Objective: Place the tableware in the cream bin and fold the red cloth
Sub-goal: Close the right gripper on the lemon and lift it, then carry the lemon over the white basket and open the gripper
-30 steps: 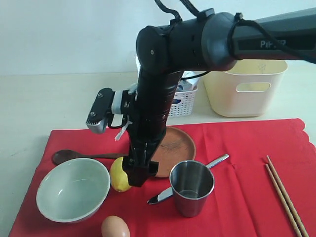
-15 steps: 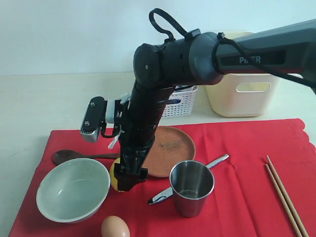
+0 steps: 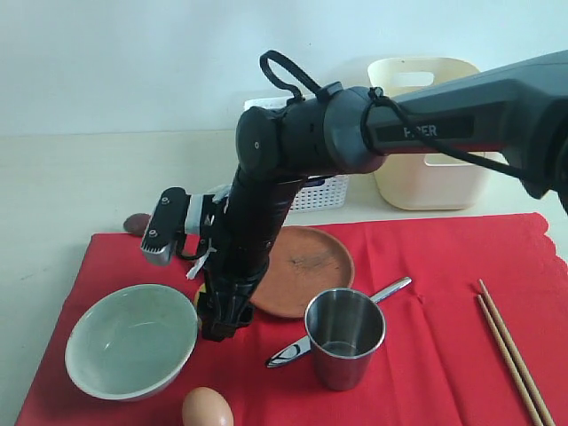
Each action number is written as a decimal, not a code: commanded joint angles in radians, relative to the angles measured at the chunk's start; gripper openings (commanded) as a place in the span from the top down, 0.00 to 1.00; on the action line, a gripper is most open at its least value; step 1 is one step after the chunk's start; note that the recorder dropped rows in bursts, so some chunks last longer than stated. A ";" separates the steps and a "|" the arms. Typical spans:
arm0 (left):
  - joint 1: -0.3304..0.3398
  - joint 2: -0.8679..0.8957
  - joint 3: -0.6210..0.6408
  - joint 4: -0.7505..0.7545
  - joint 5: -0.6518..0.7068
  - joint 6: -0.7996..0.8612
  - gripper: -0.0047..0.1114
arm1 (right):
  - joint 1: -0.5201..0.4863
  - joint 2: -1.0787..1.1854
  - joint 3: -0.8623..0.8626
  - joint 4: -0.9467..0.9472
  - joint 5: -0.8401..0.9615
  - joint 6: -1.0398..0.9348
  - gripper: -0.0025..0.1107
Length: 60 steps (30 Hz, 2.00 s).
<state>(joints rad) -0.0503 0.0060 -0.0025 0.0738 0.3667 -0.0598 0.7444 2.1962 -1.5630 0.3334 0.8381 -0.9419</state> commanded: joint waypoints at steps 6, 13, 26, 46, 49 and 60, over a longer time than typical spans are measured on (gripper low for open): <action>0.002 -0.006 0.002 0.001 -0.008 -0.001 0.96 | 0.000 -0.004 0.001 -0.073 0.050 0.048 0.98; 0.002 -0.006 0.002 0.001 -0.008 -0.001 0.96 | 0.000 -0.113 0.001 -0.104 0.064 0.084 0.98; 0.002 -0.006 0.002 0.001 -0.008 -0.001 0.96 | -0.069 -0.331 -0.001 -0.105 -0.248 0.161 0.98; 0.002 -0.006 0.002 0.001 -0.008 -0.001 0.96 | -0.350 0.006 -0.372 0.110 -0.292 0.372 0.98; 0.002 -0.006 0.002 0.001 -0.008 -0.001 0.96 | -0.373 0.094 -0.471 0.146 -0.237 0.372 0.98; 0.002 -0.006 0.002 0.001 -0.008 -0.001 0.96 | -0.385 0.293 -0.667 0.163 -0.176 0.398 0.83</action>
<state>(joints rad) -0.0503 0.0060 -0.0025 0.0738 0.3667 -0.0598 0.3635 2.4747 -2.1963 0.4812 0.6759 -0.5500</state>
